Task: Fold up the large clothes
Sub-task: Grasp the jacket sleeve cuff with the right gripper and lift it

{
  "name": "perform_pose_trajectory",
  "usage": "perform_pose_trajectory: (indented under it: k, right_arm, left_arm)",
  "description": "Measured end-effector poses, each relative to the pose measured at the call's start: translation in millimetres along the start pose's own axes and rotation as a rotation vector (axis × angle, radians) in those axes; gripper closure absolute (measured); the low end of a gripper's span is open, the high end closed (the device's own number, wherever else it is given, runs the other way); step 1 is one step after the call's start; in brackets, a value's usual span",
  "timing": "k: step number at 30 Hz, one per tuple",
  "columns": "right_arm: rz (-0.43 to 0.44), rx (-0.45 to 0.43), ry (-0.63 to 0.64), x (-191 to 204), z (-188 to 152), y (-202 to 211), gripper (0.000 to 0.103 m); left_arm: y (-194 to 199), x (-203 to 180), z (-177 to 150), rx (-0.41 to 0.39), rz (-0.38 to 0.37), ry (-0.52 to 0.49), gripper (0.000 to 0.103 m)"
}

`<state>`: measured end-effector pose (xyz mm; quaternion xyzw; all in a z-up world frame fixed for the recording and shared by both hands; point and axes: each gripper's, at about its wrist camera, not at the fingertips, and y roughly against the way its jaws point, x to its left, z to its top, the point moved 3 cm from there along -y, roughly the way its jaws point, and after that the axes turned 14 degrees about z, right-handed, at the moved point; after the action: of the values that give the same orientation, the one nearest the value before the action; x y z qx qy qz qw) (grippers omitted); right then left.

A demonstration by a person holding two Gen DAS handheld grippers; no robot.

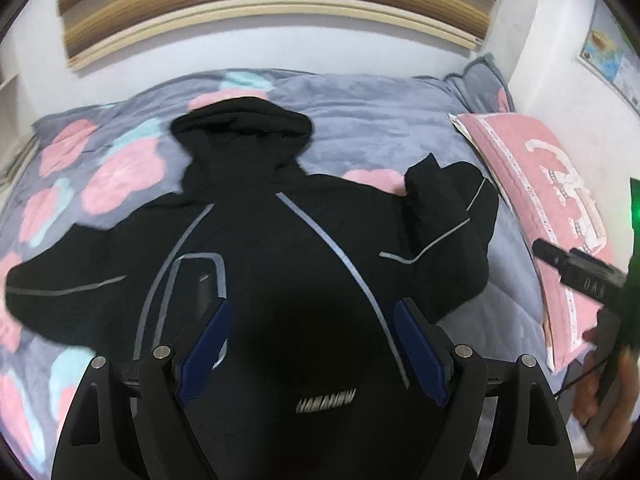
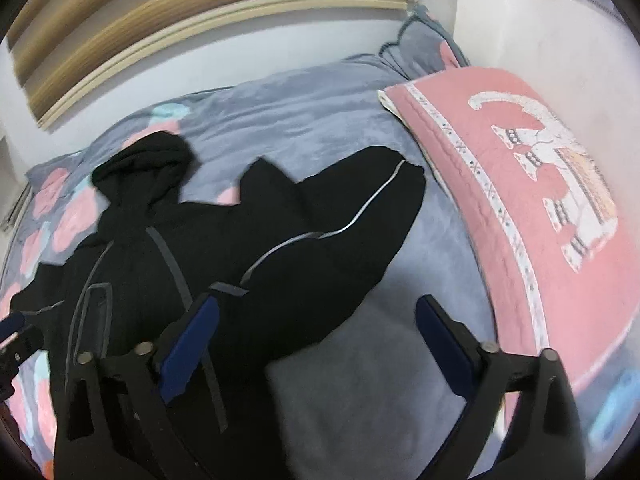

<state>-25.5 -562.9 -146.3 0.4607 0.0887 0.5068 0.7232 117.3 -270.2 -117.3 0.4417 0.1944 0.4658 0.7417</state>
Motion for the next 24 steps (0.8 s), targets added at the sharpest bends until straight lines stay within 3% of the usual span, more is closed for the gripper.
perform_pose_trajectory:
  k: [5,9,14,16,20,22,23,24]
  right_arm:
    - [-0.011,0.012,-0.091,-80,43,-63,0.013]
    - [0.003,0.041,-0.159,-130,77,-121,0.013]
    - [-0.006,0.086,-0.225,-170,112,-182,0.013]
    - [-0.056,0.111,-0.255,-186,122,-206,0.013]
    - [0.001,0.204,-0.317,-200,121,-251,0.014]
    - [0.02,0.187,-0.254,-189,121,-250,0.049]
    - [0.012,0.182,-0.218,-181,120,-245,0.079]
    - [0.01,0.156,-0.174,-172,119,-232,0.083]
  left_arm:
    - [-63,-41,24,0.066,-0.039,-0.024,0.019]
    - [-88,-63,29,0.082,-0.046,-0.051,0.019]
    - [-118,-85,31,0.104,-0.044,-0.118,0.019]
    - [-126,-90,31,0.114,-0.043,-0.134,0.019]
    - [-141,-100,32,0.14,-0.052,-0.16,0.019]
    - [-148,-106,32,0.143,-0.054,-0.179,0.019]
    - [-151,-109,32,0.143,-0.054,-0.187,0.019]
    - [-154,-112,32,0.144,-0.055,-0.195,0.019]
